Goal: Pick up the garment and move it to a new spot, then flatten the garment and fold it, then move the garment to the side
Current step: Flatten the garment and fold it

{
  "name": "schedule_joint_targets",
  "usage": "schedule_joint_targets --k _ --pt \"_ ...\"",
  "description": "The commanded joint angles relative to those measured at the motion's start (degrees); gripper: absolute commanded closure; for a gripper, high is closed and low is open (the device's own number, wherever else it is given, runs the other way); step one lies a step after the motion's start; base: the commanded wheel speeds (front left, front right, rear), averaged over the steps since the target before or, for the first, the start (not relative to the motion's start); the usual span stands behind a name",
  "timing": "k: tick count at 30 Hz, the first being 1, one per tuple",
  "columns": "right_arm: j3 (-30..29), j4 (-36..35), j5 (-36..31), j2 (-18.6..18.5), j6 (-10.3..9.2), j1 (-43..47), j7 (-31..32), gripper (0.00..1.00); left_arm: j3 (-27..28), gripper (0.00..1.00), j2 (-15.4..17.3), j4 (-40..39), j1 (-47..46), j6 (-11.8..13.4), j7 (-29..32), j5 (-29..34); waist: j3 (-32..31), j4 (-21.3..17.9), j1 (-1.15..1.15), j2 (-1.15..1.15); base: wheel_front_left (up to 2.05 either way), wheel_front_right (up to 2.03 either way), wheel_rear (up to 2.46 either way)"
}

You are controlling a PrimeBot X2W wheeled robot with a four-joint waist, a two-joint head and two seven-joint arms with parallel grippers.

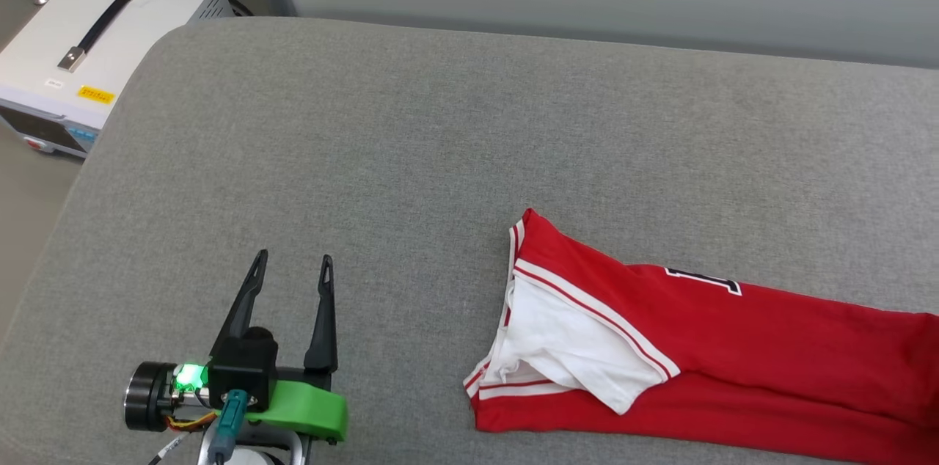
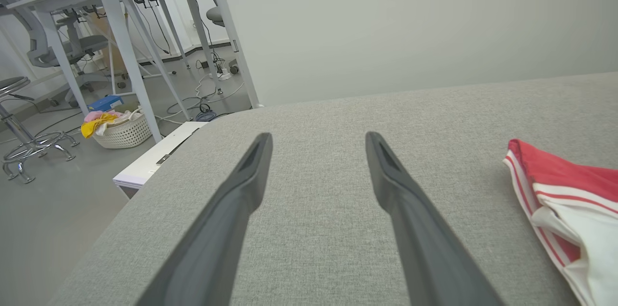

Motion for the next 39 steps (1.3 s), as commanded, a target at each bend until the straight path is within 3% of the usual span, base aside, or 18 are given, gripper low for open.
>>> schedule_joint_targets --k 1,9,15,18,27,39 --pt "0.02 -2.42 1.17 0.49 -0.04 0.85 0.66 1.00 0.54 0.00 -0.48 0.11 1.26 -0.29 -0.34 0.47 -0.61 -0.76 0.00 0.00 0.00 0.00 0.00" --pt "1.93 -17.02 4.96 3.85 -0.04 1.08 5.29 1.00 1.65 0.00 -1.11 0.18 1.56 -1.32 -0.34 1.30 -0.47 -1.20 0.00 0.00 0.00 0.00 0.00" --pt "8.40 -22.85 2.27 6.91 -0.04 -3.45 8.11 1.00 1.68 0.00 -1.98 0.36 0.55 -2.14 -0.34 1.94 0.57 -0.23 0.00 0.00 0.00 0.00 0.00" --pt "14.32 -23.79 0.45 8.95 -0.04 -8.57 8.90 1.00 1.68 0.00 -2.56 0.55 -0.15 -2.56 -0.34 2.29 1.47 0.61 0.00 0.00 0.00 0.00 0.00" --pt "30.70 -17.90 -3.17 14.29 -0.04 -22.86 6.99 1.00 1.69 0.00 -3.87 1.04 -1.11 -2.90 -0.34 2.95 3.69 1.26 0.00 0.00 0.00 0.00 0.00" --pt "46.34 -0.36 -6.74 20.65 -0.04 -35.53 1.22 1.00 1.63 0.00 -4.95 1.51 -2.87 -3.19 -0.34 3.50 5.73 2.32 0.00 0.00 0.00 0.00 0.00"
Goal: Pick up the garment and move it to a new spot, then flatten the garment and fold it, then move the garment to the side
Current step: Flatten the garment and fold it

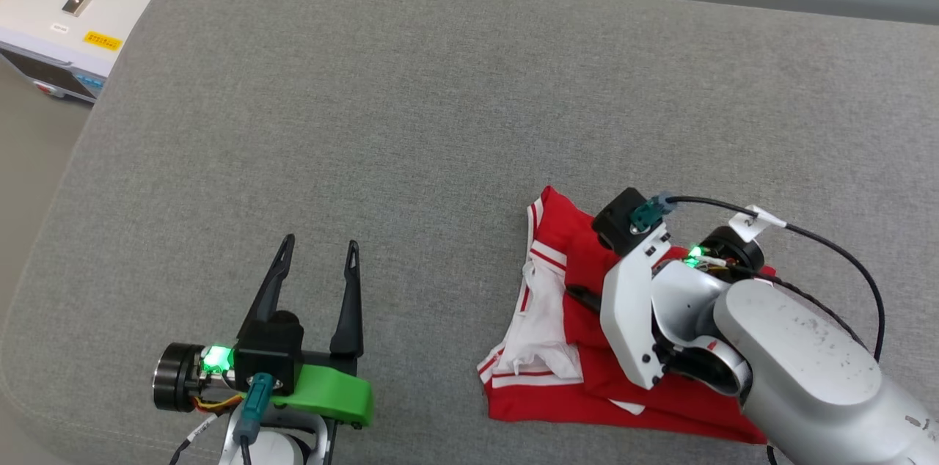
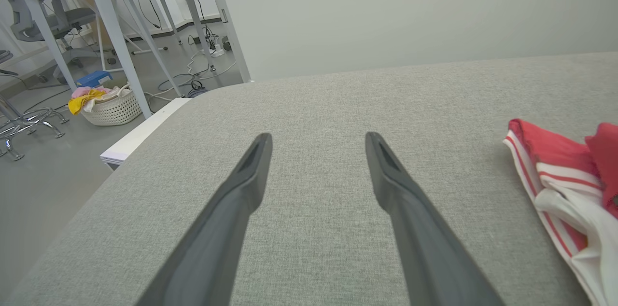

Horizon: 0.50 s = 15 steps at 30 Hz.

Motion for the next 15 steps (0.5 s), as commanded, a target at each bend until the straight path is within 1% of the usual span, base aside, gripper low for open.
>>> schedule_joint_targets --k 1,6,7,8,9,12,15 --pt "1.43 1.91 -0.17 0.35 -0.04 -0.80 -0.54 1.00 0.02 0.00 -0.40 0.13 -1.11 -0.18 -0.34 0.51 0.24 0.30 0.00 0.00 0.00 0.00 0.00" --pt "5.37 6.66 0.05 0.16 -0.04 -1.08 -3.34 1.00 0.22 0.00 -0.65 0.41 -0.98 -0.05 -0.34 0.54 0.12 0.23 0.00 0.00 0.00 0.00 0.00" --pt "5.65 7.03 0.25 0.11 -0.04 -1.18 -4.54 0.95 0.37 0.00 -0.60 0.46 -0.81 0.01 -0.34 0.56 -0.08 -0.01 0.00 0.00 0.00 0.00 0.00" --pt "5.56 7.20 0.67 0.09 -0.04 -1.13 -5.61 0.69 0.49 0.00 -0.54 0.52 -0.66 0.03 -0.34 0.56 -0.31 -0.20 0.00 0.00 0.00 0.00 0.00" --pt "5.50 7.09 0.93 -0.16 -0.04 -1.05 -7.11 0.00 0.60 0.00 -0.48 0.61 -0.53 0.01 -0.34 0.58 -0.68 -0.35 0.00 0.00 0.00 0.00 0.00" --pt "4.90 5.76 0.17 -1.38 -0.04 -0.55 -12.73 0.00 0.79 0.00 -0.32 0.70 -0.27 -0.01 -0.34 0.68 -1.78 -1.02 0.00 0.00 0.00 0.00 0.00" --pt "2.64 3.37 -0.37 -2.62 -0.04 1.12 -18.50 0.00 0.88 0.00 -0.21 0.79 0.17 -0.01 -0.34 0.77 -3.05 -1.91 0.00 0.00 0.00 0.00 0.00"
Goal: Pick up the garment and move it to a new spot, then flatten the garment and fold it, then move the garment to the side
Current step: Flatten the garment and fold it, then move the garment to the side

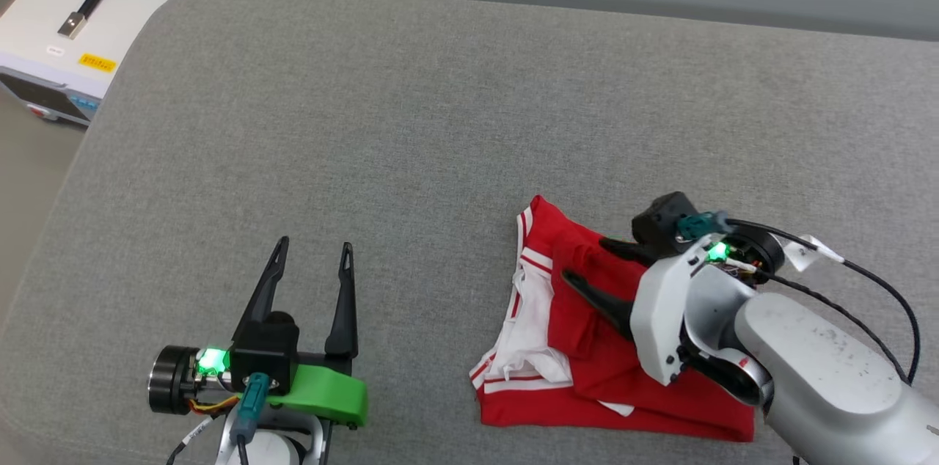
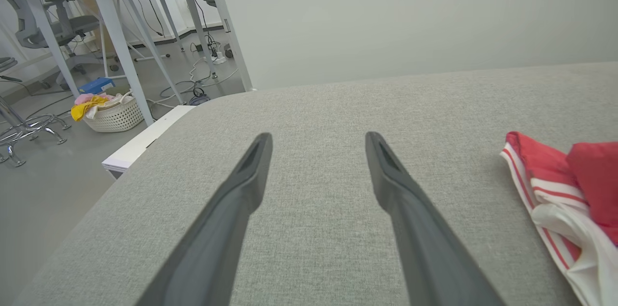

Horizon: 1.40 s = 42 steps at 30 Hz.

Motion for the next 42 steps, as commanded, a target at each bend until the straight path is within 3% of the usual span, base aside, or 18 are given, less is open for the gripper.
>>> schedule_joint_targets --k 1,7,11,12,13,21,29,42 --pt "-1.24 -1.26 -0.41 -0.55 -0.04 1.58 -2.23 0.00 0.16 0.00 0.06 0.10 0.48 0.01 -0.34 0.43 -1.37 -1.22 0.00 0.00 0.00 0.00 0.00" --pt "-10.83 -4.80 -4.68 -2.72 -0.04 6.07 -11.23 0.00 0.72 0.00 0.38 -0.54 1.83 0.03 -0.34 0.22 -3.07 -3.58 0.00 0.00 0.00 0.00 0.00" --pt "-19.52 -6.01 -9.99 -1.93 -0.04 10.21 -17.23 0.00 1.50 0.00 0.63 -0.97 2.69 0.21 -0.34 -0.01 -3.97 -5.03 0.00 0.00 0.00 0.00 0.00" --pt "-27.50 -6.37 -16.18 -0.32 -0.04 13.74 -22.69 0.00 2.18 0.00 0.69 -1.40 3.09 0.18 -0.34 -0.38 -4.49 -5.76 0.00 0.00 0.00 0.00 0.00" --pt "-30.20 -6.39 -18.37 0.72 -0.04 15.16 -24.25 0.00 2.43 0.00 0.73 -1.42 3.23 0.15 -0.34 -0.50 -4.75 -6.00 0.00 0.00 0.00 0.00 0.00" --pt "-45.20 -11.77 -28.86 10.07 -0.04 25.15 -28.31 0.00 3.42 0.00 0.66 -1.93 4.44 -0.31 -0.34 -0.88 -6.33 -6.99 0.00 0.00 0.00 0.00 0.00" --pt "-50.08 -19.51 -33.10 16.60 -0.04 34.32 -28.44 0.00 3.96 0.00 0.24 -2.81 6.53 -0.57 -0.34 -1.04 -7.89 -7.32 0.00 0.00 0.00 0.00 0.00" --pt "-51.84 -24.25 -35.71 19.28 -0.04 41.54 -28.46 0.00 3.57 0.00 0.39 -4.98 8.67 -0.99 -0.34 -0.05 -8.79 -6.42 0.00 0.00 0.00 0.00 0.00"
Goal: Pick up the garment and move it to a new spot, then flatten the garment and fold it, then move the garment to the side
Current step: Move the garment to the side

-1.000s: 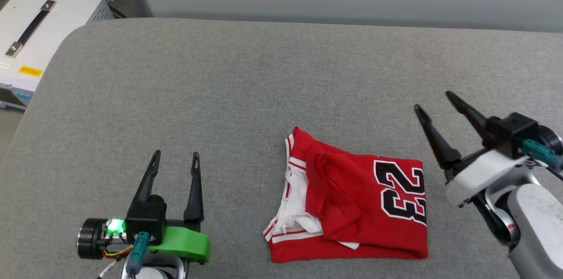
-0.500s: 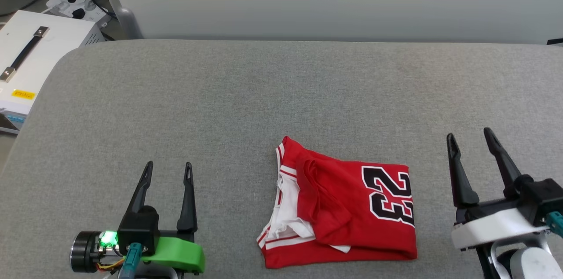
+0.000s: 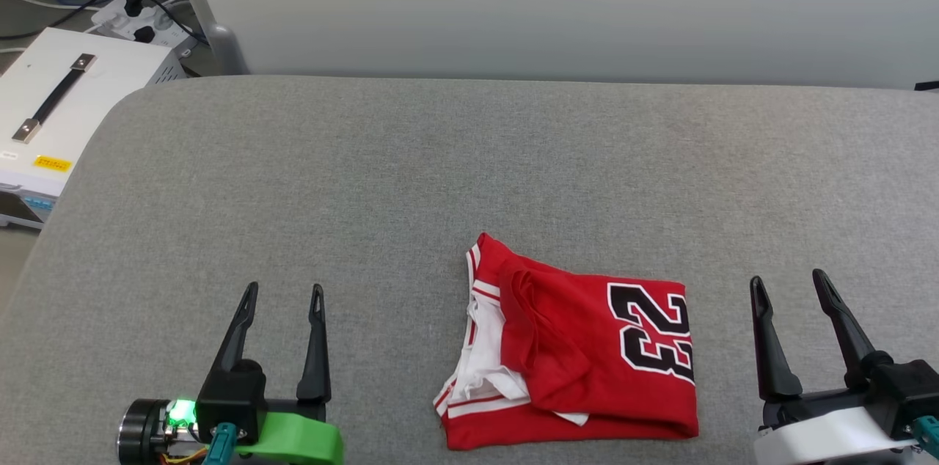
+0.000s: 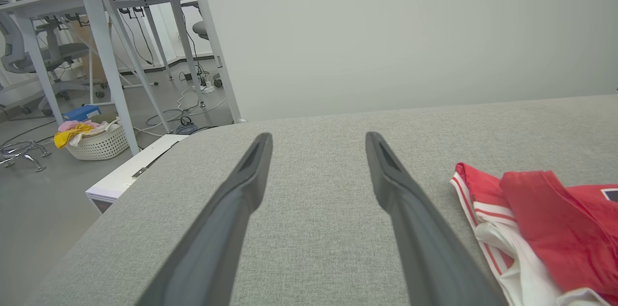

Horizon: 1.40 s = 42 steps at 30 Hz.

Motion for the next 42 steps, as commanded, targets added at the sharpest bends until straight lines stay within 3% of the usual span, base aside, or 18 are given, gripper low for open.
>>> schedule_joint_targets --k 1,10,17,21,30,36,42 --pt "0.24 -0.21 -0.72 0.31 -0.04 0.80 -0.27 0.00 -0.12 0.00 0.14 -0.19 0.99 -0.24 -0.34 0.53 -0.14 0.10 0.00 0.00 0.00 0.00 0.00" --pt "-0.20 1.42 -0.70 -0.95 -0.04 -4.02 -0.27 0.00 0.01 0.00 0.24 0.24 0.66 -0.27 -0.34 0.45 0.52 -0.09 0.00 0.00 0.00 0.00 0.00" --pt "-1.13 1.12 3.48 -8.10 -0.04 -14.06 2.06 0.00 -0.10 0.00 0.18 0.61 -0.82 -0.45 -0.34 0.50 2.02 0.25 0.00 0.00 0.00 0.00 0.00" --pt "1.72 1.92 8.49 -14.72 -0.04 -19.43 10.11 0.00 -0.25 0.00 0.13 0.76 -1.68 -0.61 -0.34 0.56 2.85 0.68 0.00 0.00 0.00 0.00 0.00" --pt "12.80 1.94 28.87 -27.80 -0.04 -22.29 41.63 0.00 -0.69 0.00 -0.31 0.75 -2.93 -0.71 -0.34 0.60 4.59 1.96 0.00 0.00 0.00 0.00 0.00" --pt "17.21 3.35 39.05 -30.62 -0.04 -19.90 53.94 0.00 -1.08 0.00 -0.75 0.71 -4.15 -0.84 -0.34 0.54 6.19 3.41 0.00 0.00 0.00 0.00 0.00" --pt "20.01 6.27 42.46 -29.62 -0.04 -18.03 57.22 0.00 -1.42 0.00 -1.12 0.52 -5.25 -0.99 -0.34 0.55 8.60 4.99 0.00 0.00 0.00 0.00 0.00"
